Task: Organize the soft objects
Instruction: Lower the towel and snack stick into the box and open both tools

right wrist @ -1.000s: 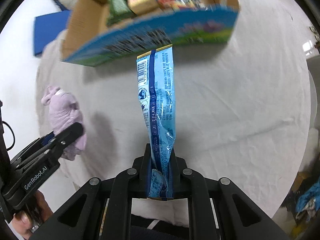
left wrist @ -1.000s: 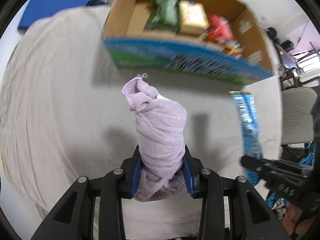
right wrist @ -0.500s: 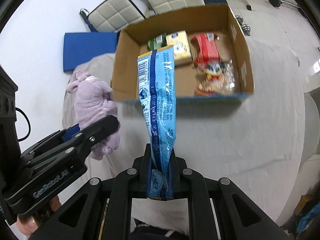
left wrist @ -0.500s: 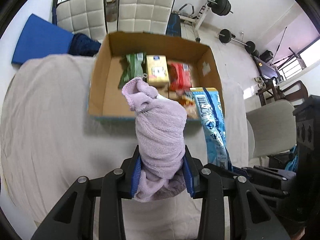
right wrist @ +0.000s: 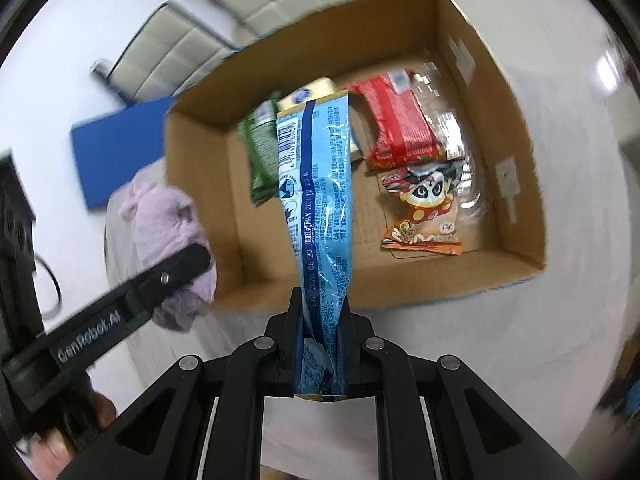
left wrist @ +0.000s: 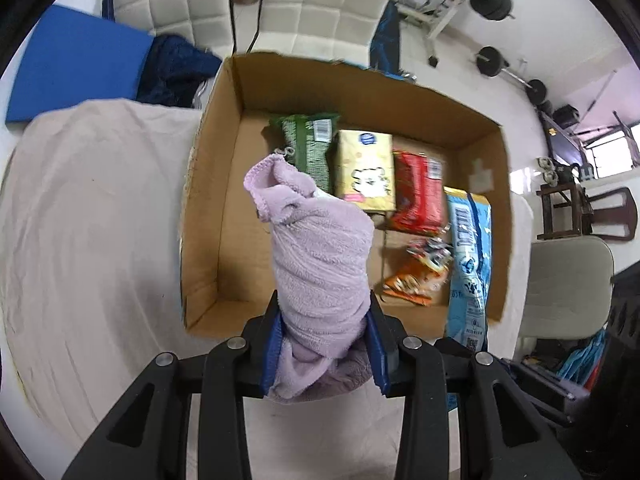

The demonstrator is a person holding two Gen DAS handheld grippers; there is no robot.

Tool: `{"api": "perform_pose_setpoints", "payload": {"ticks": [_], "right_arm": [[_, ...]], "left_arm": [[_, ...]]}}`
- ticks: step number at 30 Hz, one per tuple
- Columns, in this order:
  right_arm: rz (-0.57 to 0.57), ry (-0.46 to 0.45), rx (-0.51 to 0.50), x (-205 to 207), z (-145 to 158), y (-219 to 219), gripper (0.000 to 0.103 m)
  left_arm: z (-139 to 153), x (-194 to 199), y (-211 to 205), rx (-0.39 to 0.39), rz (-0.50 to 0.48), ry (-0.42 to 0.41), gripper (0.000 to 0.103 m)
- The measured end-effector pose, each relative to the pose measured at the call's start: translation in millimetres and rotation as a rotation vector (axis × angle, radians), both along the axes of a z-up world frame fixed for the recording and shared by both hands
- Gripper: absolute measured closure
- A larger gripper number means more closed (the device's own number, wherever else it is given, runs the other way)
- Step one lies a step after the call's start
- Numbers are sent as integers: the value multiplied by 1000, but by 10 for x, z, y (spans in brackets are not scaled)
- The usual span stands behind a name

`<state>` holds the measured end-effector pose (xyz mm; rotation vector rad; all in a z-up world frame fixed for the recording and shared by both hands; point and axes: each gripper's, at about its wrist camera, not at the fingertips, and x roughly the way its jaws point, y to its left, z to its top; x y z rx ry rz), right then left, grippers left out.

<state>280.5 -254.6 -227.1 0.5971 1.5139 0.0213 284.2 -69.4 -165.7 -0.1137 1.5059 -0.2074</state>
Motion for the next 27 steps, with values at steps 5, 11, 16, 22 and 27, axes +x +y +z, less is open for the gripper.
{"api": "perform_pose_setpoints", "payload": {"ticks": [5,11,16,22,27], "right_arm": [[-150,35,36,164,-352,-113,89],[-249,43,73,301,-633,-132,89],[-285,64,84,361,-802,-75,89],[-261,79,74,429,-889,-2,88],[-210,84,76,480,-894,41,69]], "left_arm": [[-321,210,-27,30,-2,63,69],[-704,382,-29,46,3,145,69],[-945,456,-36,72,-10,188,69],[-1051,484,-69,101,-33,192,68],[-1067,528,-71,124,-29,211,65]]}}
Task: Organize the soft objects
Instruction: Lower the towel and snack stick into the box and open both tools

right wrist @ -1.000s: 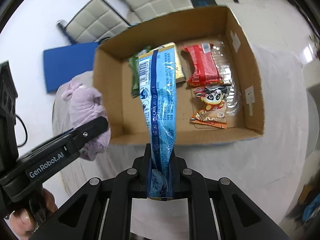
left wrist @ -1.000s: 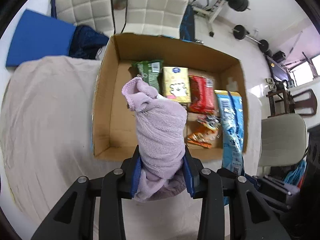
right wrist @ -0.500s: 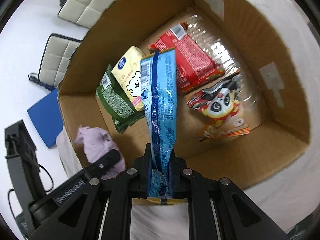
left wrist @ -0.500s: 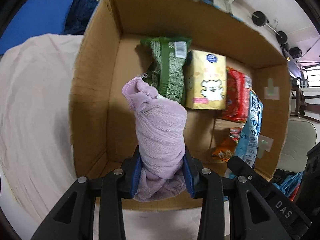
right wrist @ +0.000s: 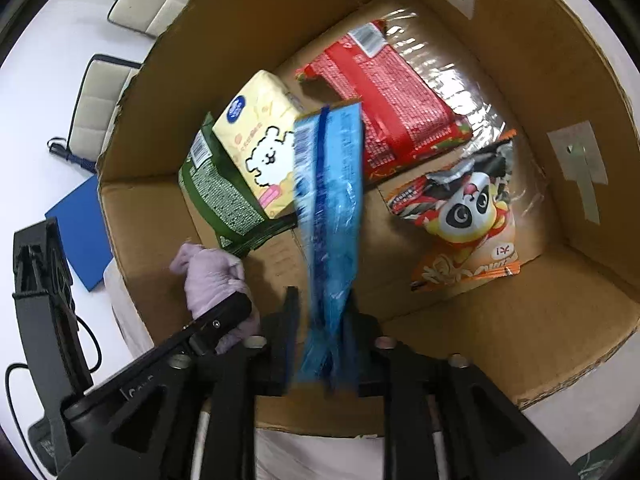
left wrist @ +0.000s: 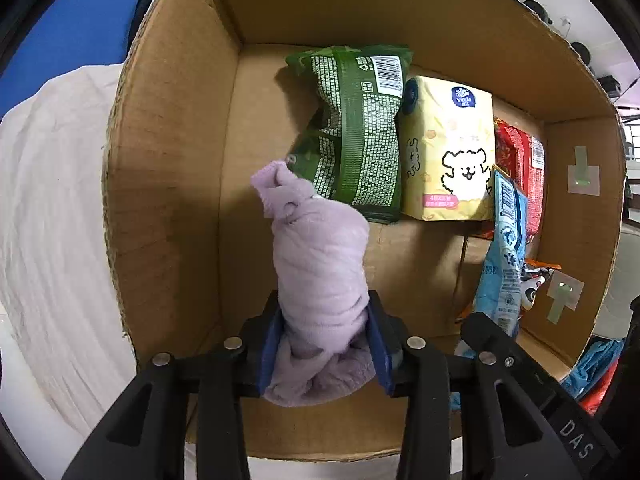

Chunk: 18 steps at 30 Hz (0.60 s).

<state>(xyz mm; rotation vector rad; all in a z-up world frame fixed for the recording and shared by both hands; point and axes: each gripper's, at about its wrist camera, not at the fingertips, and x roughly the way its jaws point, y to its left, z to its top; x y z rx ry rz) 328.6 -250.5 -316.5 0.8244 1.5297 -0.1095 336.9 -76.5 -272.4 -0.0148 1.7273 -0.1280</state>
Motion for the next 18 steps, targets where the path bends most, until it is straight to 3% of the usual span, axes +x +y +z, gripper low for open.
{"api": "perform_pose_setpoints", "payload": {"ticks": [4,7,9,12,15,17,18], "right_arm": [[12,-13,1,17,71,-17,57],[32,-14,-15,36,124,-24,57],[61,-13,-39,40,172,-21,57],[117,-12,-86,29,258,-11,52],[201,-27,-189,0,392,31,42],[249,-37,-260,-41,466,19,31],[280,-42,-305,-55,508,40,21]], "left_arm": [[116,34,34,-16,14,-27,50],[208,46,56,-22,18,-52,35],[283,45,73,-12,20,-73,34],[381,24,105,1,22,-101,11],[464,-33,160,14,27,-133,8],[490,-89,165,12,34,-149,8],[514,-130,182,12,36,-159,8]]}}
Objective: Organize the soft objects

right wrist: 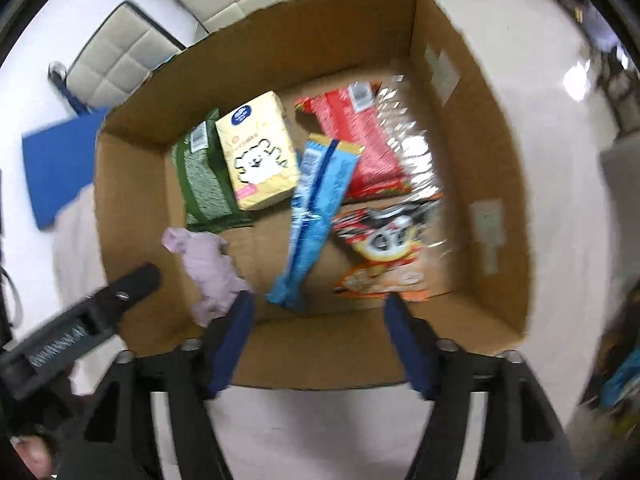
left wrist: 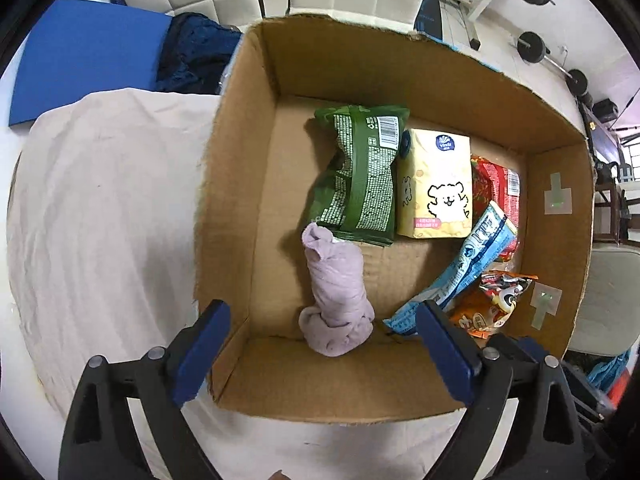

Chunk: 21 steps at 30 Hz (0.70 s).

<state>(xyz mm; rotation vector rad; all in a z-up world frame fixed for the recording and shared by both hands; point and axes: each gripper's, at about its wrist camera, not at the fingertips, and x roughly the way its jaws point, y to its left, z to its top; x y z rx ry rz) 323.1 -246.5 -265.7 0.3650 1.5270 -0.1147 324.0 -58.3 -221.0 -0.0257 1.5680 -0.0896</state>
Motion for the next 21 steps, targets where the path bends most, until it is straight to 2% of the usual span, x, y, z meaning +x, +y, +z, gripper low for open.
{"api": "perform_pose_setpoints", "payload": {"ticks": [1,3,5,9,21], "right_arm": [[21,-7,-36,-17,33,-17,14],[62,-29,-100,-42,109,-12,9],[99,-49,-167,-71,180,11,0],[121,-78,-223,-127,297,-8,0],[124,-131,-215,-372,649,-80,0]], "left_arm": [[26,-33,5,4,1,-12,8],[89,-104,-1,29,-5,-46,7],[139,-168,-9,50,-7,-81,1],[286,-297,31,71,0,-143,0],[784,-620,26,55,7,-262,0]]}}
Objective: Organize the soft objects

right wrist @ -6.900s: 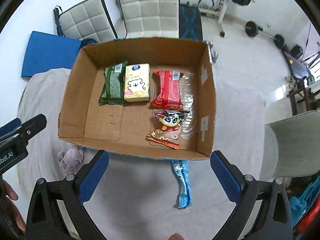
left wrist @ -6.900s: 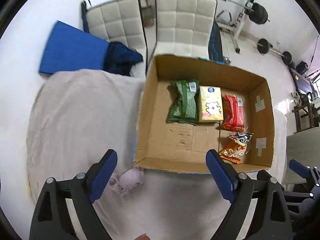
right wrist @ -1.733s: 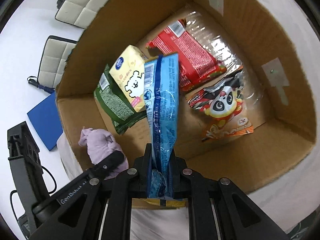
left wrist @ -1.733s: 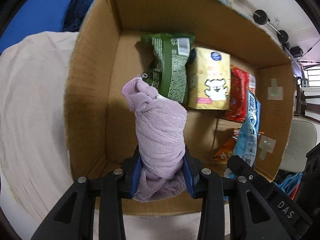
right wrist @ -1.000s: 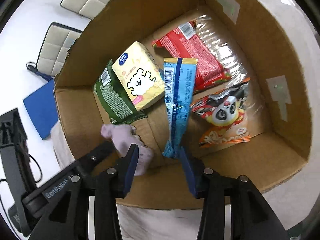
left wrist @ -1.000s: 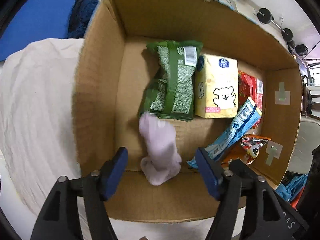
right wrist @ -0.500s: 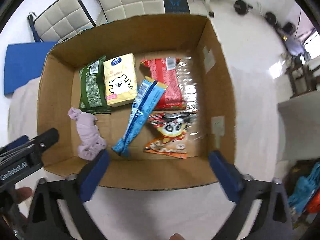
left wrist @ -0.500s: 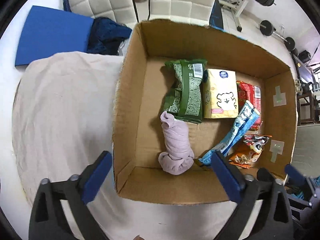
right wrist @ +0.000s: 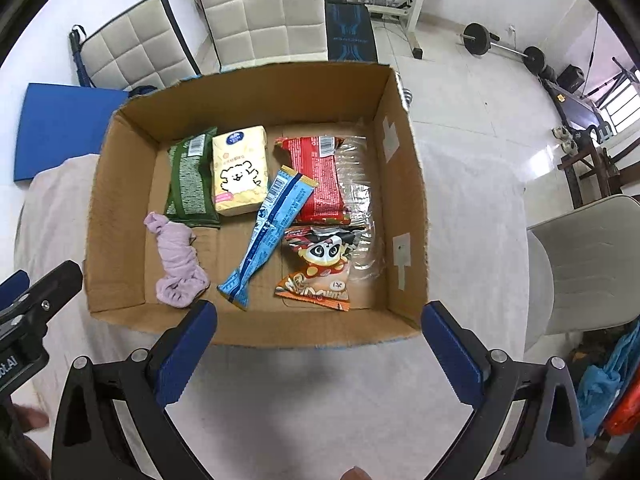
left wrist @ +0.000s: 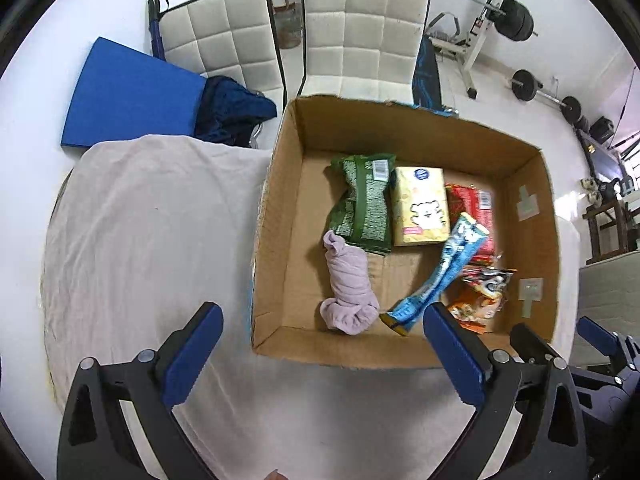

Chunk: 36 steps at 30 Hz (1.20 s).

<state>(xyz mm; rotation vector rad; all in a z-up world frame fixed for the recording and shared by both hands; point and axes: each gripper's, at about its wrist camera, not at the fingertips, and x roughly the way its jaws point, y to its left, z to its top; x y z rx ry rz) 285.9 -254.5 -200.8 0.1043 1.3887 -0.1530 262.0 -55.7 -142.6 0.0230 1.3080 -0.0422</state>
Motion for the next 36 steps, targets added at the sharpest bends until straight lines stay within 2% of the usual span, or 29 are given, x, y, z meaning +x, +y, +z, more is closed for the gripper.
{"api": "perform_pose_setpoints", "payload": {"ticks": [4,11,19,28,36], "right_arm": [[6,-45,11,-223,260,-46,0],[14,-157,30,-821,951,-133,0],[38,-229,57,-1459,1650,-125,0],[59,-306,52,-2030,2262,-57,0],[74,-332,47,-2384,2557,-8,0]], "left_arm": [[258,-201,-24,1,8,-52,0],[822,-744,-57,8,7,-155,0],[1442,-1416,-42,-42,-20,-212,0],[1869,-1832,27,-48,-16,-249,0],[2071,-2089,87,-67,-5,-278,0]]}}
